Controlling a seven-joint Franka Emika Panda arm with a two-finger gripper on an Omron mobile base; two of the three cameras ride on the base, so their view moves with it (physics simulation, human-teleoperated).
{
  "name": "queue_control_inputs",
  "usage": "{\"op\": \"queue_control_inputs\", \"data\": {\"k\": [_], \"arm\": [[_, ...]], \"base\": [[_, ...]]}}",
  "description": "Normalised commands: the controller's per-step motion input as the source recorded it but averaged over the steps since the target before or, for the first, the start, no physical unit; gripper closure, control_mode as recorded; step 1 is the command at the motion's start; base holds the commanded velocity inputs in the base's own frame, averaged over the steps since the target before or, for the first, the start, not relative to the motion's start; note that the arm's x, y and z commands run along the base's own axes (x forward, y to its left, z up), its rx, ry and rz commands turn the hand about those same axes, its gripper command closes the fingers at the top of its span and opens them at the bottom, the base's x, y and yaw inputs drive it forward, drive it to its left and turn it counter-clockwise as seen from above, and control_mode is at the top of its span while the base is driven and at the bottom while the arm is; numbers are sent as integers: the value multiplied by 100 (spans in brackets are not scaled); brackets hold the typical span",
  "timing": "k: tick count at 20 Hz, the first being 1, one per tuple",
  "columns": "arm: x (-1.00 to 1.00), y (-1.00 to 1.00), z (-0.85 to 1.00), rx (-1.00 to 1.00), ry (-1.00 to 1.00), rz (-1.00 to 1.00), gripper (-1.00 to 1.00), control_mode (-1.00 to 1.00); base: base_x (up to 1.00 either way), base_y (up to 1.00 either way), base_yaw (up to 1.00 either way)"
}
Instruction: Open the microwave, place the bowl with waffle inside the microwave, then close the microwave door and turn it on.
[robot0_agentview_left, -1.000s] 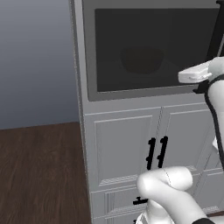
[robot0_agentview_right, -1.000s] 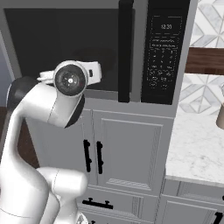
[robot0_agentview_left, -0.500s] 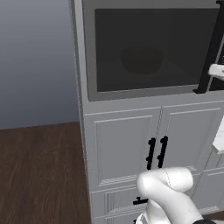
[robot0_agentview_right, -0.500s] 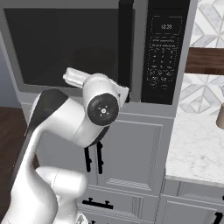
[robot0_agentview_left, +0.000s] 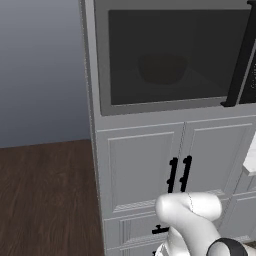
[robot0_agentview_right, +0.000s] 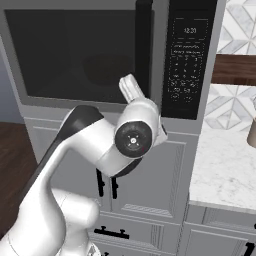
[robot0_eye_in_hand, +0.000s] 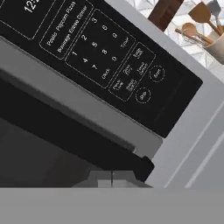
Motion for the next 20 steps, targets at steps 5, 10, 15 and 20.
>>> {"op": "queue_control_inputs", "data": {"k": [5, 10, 15, 20], "arm": [[1, -69, 0, 36, 0, 0, 100, -100], [11, -17, -12, 14, -4, 0, 100, -100], [47, -11, -11, 11, 0, 0, 100, -100], [31, -43, -1, 11, 0, -2, 100, -100]], "base": [[0, 0, 0], [0, 0, 0], [0, 0, 0], [0, 0, 0]]}}
